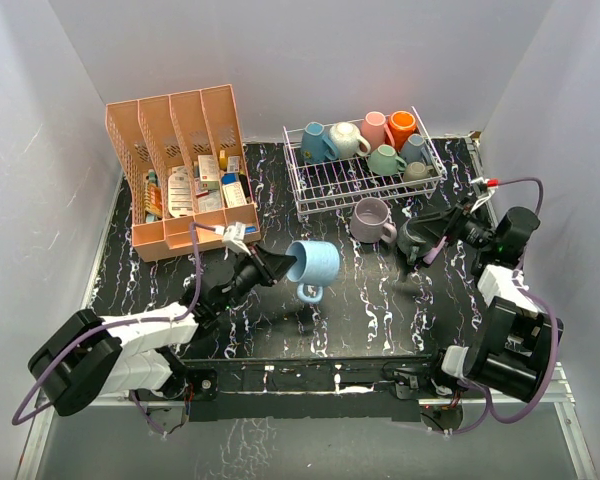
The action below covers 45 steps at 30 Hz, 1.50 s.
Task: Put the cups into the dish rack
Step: Pick up the cup at the center of the board, then turn the cup upside down in the dish rack.
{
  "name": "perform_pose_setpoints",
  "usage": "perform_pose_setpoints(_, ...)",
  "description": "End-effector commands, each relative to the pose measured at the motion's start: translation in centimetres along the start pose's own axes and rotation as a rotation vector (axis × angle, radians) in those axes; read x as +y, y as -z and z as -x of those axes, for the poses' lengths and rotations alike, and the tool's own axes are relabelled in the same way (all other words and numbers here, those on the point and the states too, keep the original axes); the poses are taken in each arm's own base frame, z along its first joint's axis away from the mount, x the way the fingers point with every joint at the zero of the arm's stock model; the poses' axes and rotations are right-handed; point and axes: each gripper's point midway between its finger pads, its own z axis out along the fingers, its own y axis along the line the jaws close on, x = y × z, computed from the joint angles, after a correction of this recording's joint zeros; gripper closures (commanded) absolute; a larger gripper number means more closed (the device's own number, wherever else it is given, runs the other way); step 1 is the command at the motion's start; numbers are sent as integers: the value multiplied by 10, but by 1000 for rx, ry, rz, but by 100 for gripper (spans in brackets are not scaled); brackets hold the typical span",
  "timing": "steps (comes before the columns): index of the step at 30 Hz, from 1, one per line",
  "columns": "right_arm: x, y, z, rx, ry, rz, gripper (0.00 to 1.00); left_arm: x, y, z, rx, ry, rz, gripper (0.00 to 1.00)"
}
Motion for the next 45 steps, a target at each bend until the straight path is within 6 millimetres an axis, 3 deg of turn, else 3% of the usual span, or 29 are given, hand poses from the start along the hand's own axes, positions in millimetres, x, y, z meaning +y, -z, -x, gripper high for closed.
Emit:
perform_pose_setpoints(1,15,-7,6,-14,82,61,30,-79,25,80,-303,106,-357,100)
perform_pose_setpoints(8,36,-23,-15,43,58,154,30,-76,34,92,-364,152,-399,100)
perform_pose_setpoints(15,82,-57,-54,217,4,342,33,-83,47,113,-443,175,-465,100)
perform_pose_setpoints(21,112,-78,-69,356,65,432,34,-91,62,125,-498,156,-491,100)
perform_pose_setpoints(27,139,-67,-98,472,178,479,34,-106,76,137,-530,108,-526,100)
perform_pose_setpoints(31,156,-57,-95,452,313,512,33,-117,86,142,-551,85,-574,100)
perform_pose_setpoints(37,188,-65,-74,328,408,490,32,-128,100,147,-588,99,-656,100)
perform_pose_setpoints(45,248,-69,-73,210,372,588,33,-146,102,154,-606,86,-746,100)
